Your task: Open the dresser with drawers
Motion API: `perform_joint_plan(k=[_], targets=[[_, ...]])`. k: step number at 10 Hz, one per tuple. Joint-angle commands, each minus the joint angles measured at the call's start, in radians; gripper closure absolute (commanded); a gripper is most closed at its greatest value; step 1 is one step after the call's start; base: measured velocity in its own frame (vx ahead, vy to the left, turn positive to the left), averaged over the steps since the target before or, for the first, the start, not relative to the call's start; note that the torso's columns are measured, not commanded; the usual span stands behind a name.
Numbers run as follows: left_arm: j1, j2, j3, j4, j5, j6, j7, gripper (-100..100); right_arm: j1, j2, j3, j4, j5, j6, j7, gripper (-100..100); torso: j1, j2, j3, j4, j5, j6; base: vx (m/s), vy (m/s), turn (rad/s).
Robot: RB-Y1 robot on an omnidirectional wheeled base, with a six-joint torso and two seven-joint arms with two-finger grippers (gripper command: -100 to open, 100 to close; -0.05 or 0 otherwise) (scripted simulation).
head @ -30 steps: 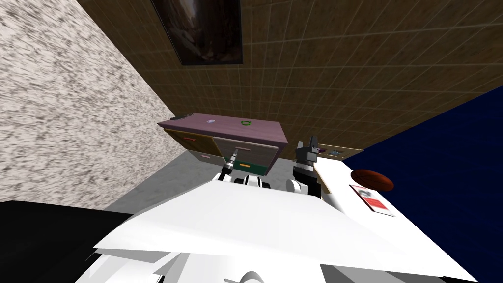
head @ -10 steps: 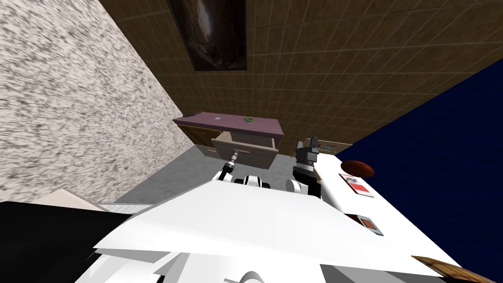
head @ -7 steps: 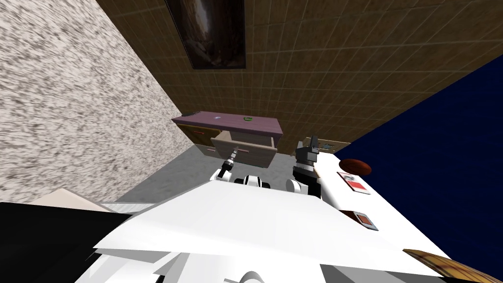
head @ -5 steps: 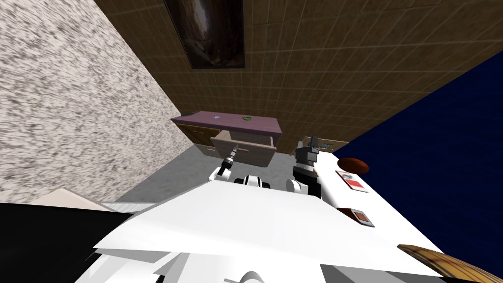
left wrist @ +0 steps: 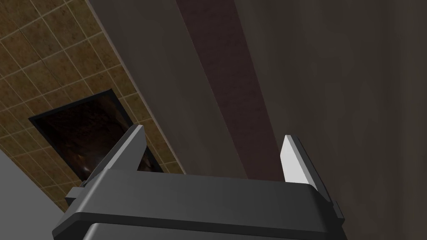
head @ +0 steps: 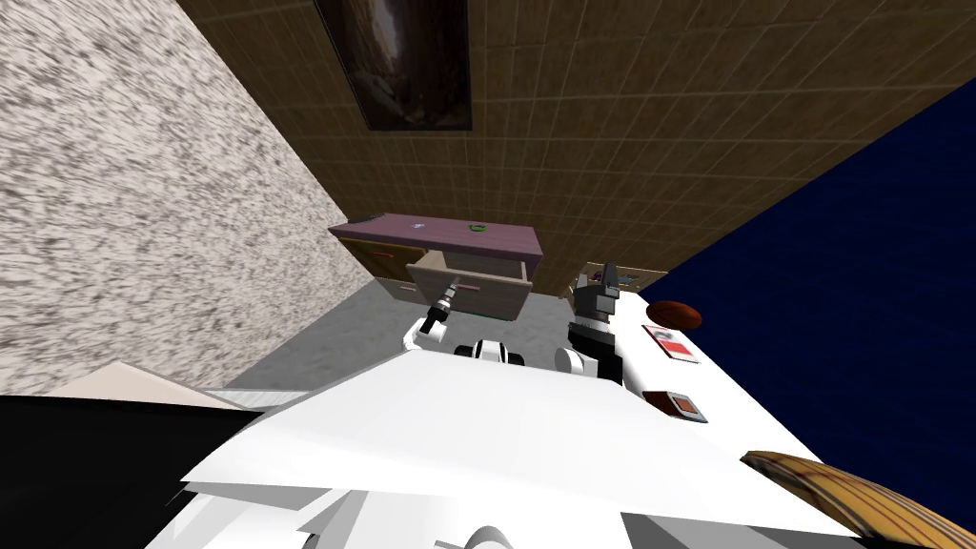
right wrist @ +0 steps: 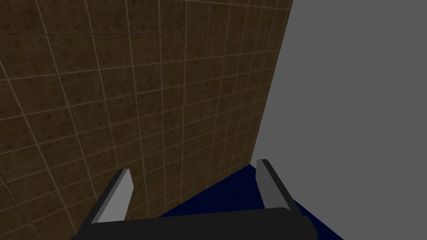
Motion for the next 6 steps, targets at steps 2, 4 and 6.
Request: perform_joint_plan(k=[2,4,6], targets=[[0.003,0.0,0.0,0.002,0.0,0.005,0.001,0,0.0,0.0,0.0,0.0,0.0,0.0,0.0,0,0.002,-0.001,-0.001,-0.003,0.002,0.0,0.0,0.0,0.0],[0.004,0.001,0.0,0.003,0.0,0.007,0.001,0,0.0,0.0,0.0,0.0,0.0,0.0,0.0,0,0.002,-0.002,-0.001,-0.004,0.003,0.0,0.0,0.0,0.0],[0.004,0.001,0.0,0.004,0.0,0.007,0.001,0,0.0,0.0,0.0,0.0,0.0,0.0,0.0,0,0.003,-0.002,-0.001,-0.005,0.003,0.0,0.0,0.0,0.0]])
